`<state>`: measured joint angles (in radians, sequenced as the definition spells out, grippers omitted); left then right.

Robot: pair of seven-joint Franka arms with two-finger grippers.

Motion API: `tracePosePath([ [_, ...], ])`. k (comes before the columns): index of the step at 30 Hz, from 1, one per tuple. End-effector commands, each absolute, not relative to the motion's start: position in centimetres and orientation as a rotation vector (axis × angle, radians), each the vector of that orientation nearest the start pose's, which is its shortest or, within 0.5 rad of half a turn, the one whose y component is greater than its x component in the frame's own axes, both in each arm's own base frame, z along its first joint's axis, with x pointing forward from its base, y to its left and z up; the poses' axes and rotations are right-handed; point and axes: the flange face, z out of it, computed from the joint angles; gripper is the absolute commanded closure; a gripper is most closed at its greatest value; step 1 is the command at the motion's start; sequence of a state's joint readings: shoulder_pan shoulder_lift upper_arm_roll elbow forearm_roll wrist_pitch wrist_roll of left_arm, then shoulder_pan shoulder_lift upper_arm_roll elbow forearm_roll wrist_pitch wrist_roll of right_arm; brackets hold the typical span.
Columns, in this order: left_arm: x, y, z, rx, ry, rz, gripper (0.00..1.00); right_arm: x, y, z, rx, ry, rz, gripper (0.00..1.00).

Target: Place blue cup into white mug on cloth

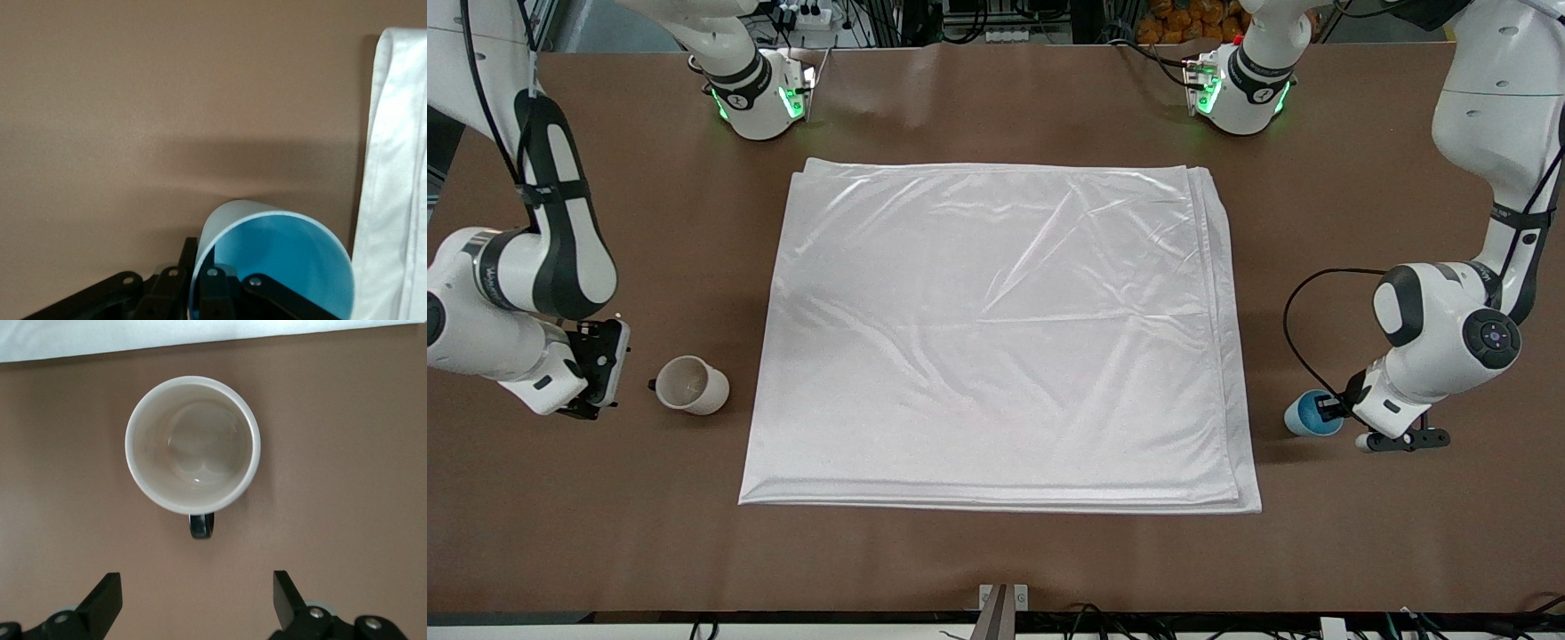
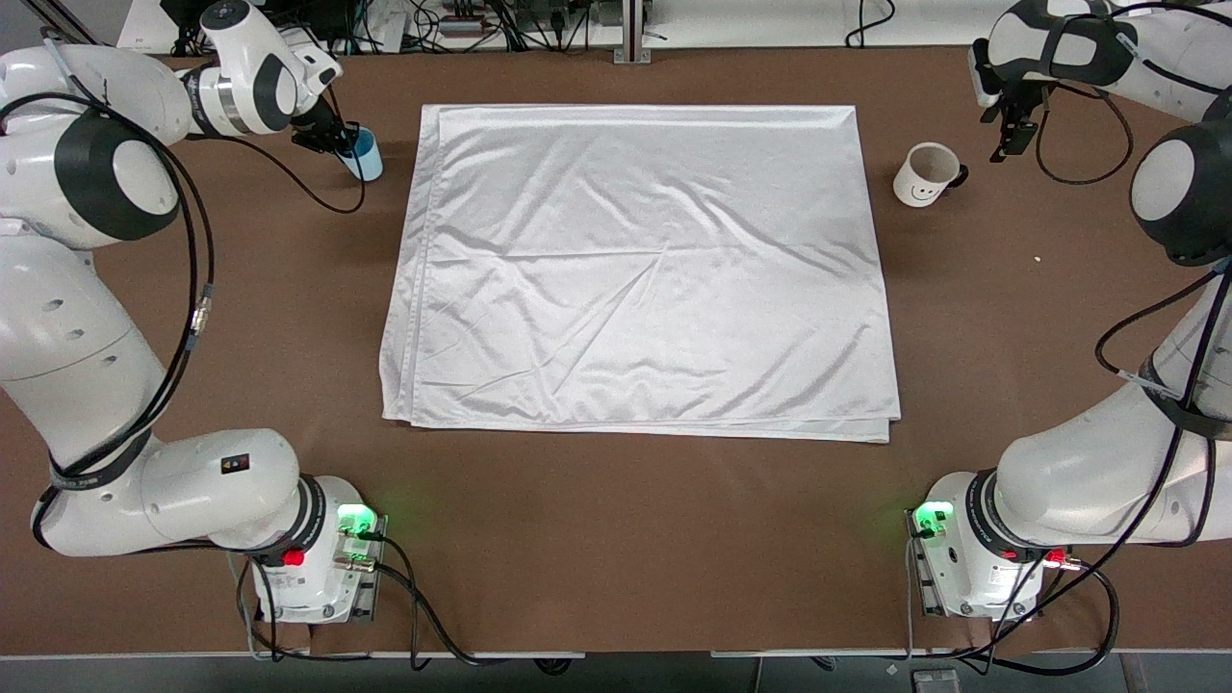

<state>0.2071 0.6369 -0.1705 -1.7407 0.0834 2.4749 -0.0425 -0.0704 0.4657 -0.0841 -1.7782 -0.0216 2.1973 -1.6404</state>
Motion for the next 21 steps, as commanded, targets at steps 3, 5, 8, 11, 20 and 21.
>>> tracePosePath([
  [3, 68.2, 3.1, 27.2, -3.144, 0.053, -0.240, 1.00, 62.7, -8.1, 26.5, -2.239, -2.206, 0.088, 0.00],
  [5, 68.0, 3.1, 28.2, -3.140, 0.064, -0.217, 1.00, 62.5, -8.2, 26.1, -2.245, -2.214, 0.076, 0.00],
  [8, 67.9, 3.0, 30.4, -3.131, 0.072, -0.230, 1.00, 62.1, -8.5, 25.0, -2.236, -2.241, 0.060, 0.00],
  [11, 67.8, 2.0, 32.2, -3.134, 0.093, -0.227, 1.00, 62.0, -8.8, 24.5, -2.236, -2.252, 0.052, 0.00],
  [20, 67.5, 0.4, 36.5, -3.127, 0.132, -0.253, 1.00, 62.0, -9.9, 22.9, -2.227, -2.266, 0.047, 0.00],
  [21, 67.5, 0.3, 36.7, -3.128, 0.133, -0.246, 1.00, 61.9, -9.9, 22.7, -2.226, -2.267, 0.042, 0.00],
])
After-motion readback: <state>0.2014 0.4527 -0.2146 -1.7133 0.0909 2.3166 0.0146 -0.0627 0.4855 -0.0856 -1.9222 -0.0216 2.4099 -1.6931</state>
